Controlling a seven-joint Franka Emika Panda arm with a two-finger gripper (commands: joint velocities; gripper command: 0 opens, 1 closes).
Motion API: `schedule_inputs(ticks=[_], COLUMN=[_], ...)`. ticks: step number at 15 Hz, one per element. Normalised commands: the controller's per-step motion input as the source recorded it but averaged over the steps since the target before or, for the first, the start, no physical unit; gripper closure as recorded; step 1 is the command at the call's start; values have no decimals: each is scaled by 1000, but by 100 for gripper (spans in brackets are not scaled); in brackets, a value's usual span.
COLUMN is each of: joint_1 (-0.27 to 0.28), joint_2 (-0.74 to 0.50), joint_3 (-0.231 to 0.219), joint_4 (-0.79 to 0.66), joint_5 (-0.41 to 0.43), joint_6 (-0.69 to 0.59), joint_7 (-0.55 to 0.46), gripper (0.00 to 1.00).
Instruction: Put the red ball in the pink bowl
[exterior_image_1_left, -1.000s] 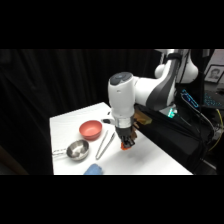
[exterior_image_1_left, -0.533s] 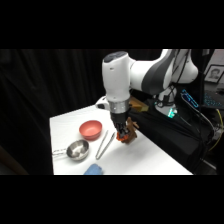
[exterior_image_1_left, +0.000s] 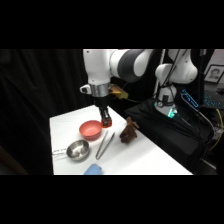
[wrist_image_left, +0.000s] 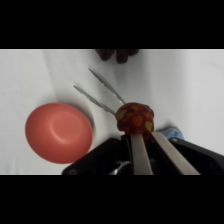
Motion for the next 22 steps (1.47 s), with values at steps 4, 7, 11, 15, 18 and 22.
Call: schedule_inputs(ticks=[4,7,11,15,18,22], joint_1=[-130,-105,-82,-63,-55,-56], joint_2=[93,157,190,214,234,268], joint_3=[-69,-59,-51,-49,-39,-21], joint_4=[295,324,329,311,289,281], joint_5=[-23,-24,-20,-13,13,71], joint_6=[-157,-153,-142,-80,-14,97], joint_7=[-176,-140,-121,-100,-75,-63], gripper=[98,98,98,98,98,98])
